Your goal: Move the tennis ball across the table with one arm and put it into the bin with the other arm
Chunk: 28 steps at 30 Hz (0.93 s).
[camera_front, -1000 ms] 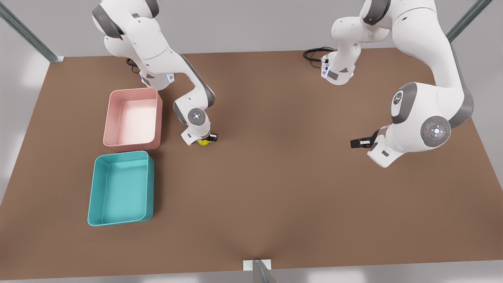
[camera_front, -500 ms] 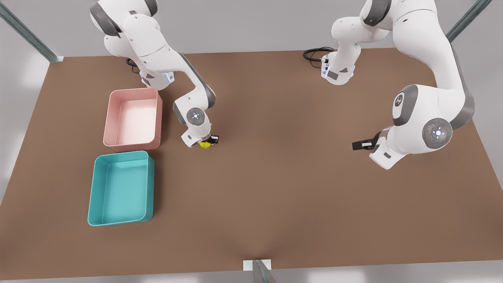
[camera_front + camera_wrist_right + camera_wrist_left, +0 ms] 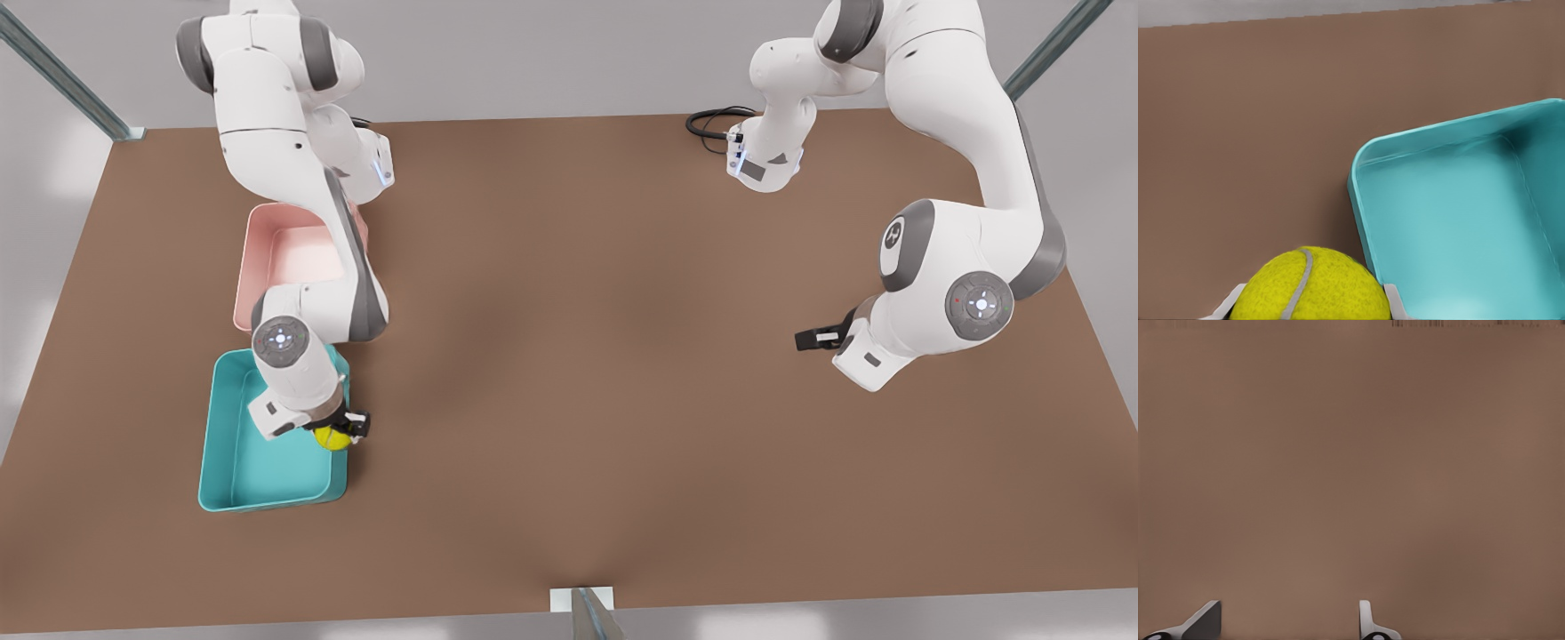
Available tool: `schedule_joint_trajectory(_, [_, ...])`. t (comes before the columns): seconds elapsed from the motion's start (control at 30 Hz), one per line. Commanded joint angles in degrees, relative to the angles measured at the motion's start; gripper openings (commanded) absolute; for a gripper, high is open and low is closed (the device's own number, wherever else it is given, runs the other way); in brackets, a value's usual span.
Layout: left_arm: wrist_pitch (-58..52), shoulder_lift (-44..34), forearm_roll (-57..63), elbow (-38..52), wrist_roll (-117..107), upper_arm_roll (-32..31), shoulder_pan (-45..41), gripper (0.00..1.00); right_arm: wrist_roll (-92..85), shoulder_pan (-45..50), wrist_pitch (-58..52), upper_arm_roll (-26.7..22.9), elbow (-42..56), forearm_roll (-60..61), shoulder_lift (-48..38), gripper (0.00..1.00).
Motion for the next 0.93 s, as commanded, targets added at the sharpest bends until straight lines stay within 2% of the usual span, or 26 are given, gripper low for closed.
schedule_joint_trajectory(0.0, [0.21, -0.23, 0.06, 0.03, -0.14, -0.02, -0.10, 1.00, -33.77, -1.39, -2.57, -2.05, 0.50, -0.89, 1.49, 0.58])
schedule_joint_trajectory(0.13, [0.12, -0.23, 0.06, 0.03, -0.14, -0.11, -0.19, 1.00, -37.99, -7.90, -1.78, -2.05, 2.08, -0.10, 6.85, 0.59])
schedule_joint_trajectory(0.17, [0.21, -0.23, 0.06, 0.03, -0.14, -0.11, -0.19, 1.00, -38.60, -8.25, -1.69, -2.05, 1.99, 0.87, 7.47, 0.66])
schedule_joint_trajectory(0.2, [0.21, -0.15, -0.03, 0.03, -0.14, -0.11, -0.19, 1.00, -41.41, -8.95, -1.35, -2.05, 1.90, 2.36, 8.26, 1.00])
schedule_joint_trajectory(0.33, [0.21, -0.15, 0.06, 0.03, -0.14, -0.11, -0.19, 1.00, -42.56, -9.13, -1.52, -2.05, 1.64, 5.35, 8.09, 1.00])
schedule_joint_trajectory(0.4, [0.12, -0.32, 0.06, 0.03, -0.05, -0.11, -0.19, 1.00, -40.28, -9.74, -13.37, -0.73, 2.17, 7.73, 1.50, 1.00])
schedule_joint_trajectory(0.43, [0.12, -0.50, 0.06, 0.03, -0.05, -0.11, -0.19, 1.00, -35.64, -12.10, -16.97, 2.24, 1.82, 6.59, -1.83, 1.00])
schedule_joint_trajectory(0.47, [-0.05, -0.85, 0.06, 0.03, -0.05, -0.11, -0.19, 1.00, -23.60, -15.71, -25.41, 9.70, 1.64, -2.17, -8.42, 1.00])
schedule_joint_trajectory(0.5, [-0.40, -0.85, 0.06, 0.03, -0.05, -0.19, -0.19, 1.00, -21.82, -18.87, -26.47, 14.37, 1.82, -5.28, -11.06, 1.00])
schedule_joint_trajectory(0.6, [-0.41, -0.94, 0.14, 0.11, -0.05, -0.19, -0.28, 1.00, -21.47, -24.86, -32.81, 22.74, 1.46, -10.11, -18.89, 1.00])
schedule_joint_trajectory(0.73, [-0.49, -1.38, 0.85, 0.20, -0.05, -0.98, -0.10, 1.00, -21.46, -26.44, -38.52, 23.61, 2.43, -9.15, -23.91, 1.00])
schedule_joint_trajectory(0.9, [-4.27, -1.82, 0.94, 0.03, 0.04, -1.34, 0.16, 1.00, -18.21, -27.15, -39.05, 23.61, 2.17, -7.30, -25.58, 1.00])
